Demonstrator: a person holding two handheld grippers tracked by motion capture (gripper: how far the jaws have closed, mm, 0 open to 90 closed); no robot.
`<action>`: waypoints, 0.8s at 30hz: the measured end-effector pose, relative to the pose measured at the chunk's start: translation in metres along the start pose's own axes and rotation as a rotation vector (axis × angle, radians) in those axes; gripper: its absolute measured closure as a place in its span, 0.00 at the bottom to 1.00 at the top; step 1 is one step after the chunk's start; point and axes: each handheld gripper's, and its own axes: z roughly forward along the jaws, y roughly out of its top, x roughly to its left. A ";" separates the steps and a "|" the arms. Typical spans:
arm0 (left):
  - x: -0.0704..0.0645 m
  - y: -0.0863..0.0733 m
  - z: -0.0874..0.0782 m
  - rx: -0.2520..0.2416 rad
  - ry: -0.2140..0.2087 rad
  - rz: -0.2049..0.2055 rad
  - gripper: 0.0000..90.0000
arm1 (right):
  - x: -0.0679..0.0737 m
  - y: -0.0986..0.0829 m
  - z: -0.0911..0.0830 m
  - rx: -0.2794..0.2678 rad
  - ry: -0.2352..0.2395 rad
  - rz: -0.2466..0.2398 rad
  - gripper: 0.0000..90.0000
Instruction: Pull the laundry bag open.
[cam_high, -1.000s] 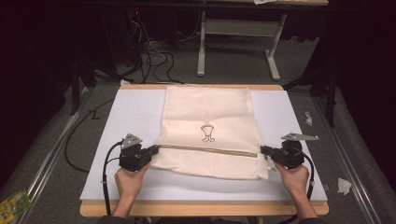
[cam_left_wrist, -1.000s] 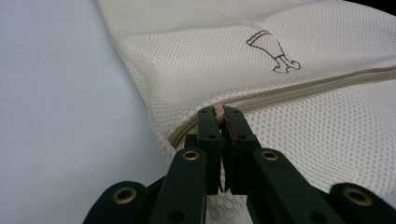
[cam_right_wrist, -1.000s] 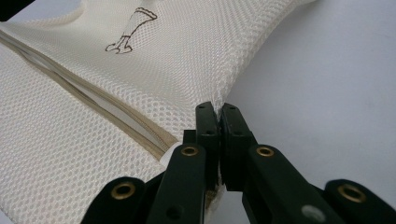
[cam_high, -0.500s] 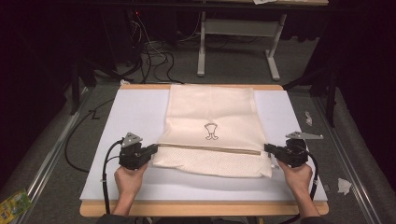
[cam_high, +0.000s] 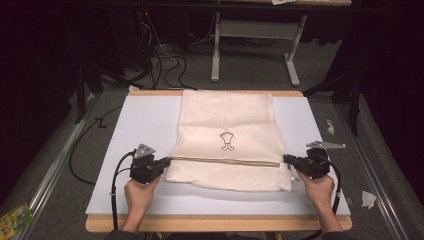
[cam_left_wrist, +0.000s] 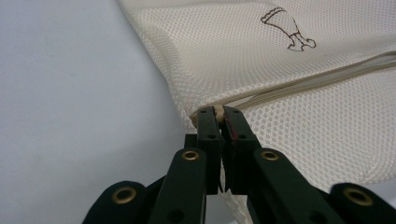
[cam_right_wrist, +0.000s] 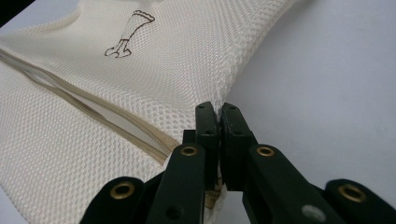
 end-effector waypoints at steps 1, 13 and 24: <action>0.001 -0.001 0.001 0.008 -0.004 0.000 0.96 | 0.000 0.000 0.000 0.000 0.000 0.000 0.98; 0.002 -0.009 0.008 0.042 -0.011 -0.007 0.96 | -0.005 -0.012 0.014 0.038 -0.008 0.004 0.96; 0.001 -0.014 0.010 0.062 -0.010 -0.009 0.96 | -0.003 -0.017 0.017 0.057 -0.030 -0.015 0.92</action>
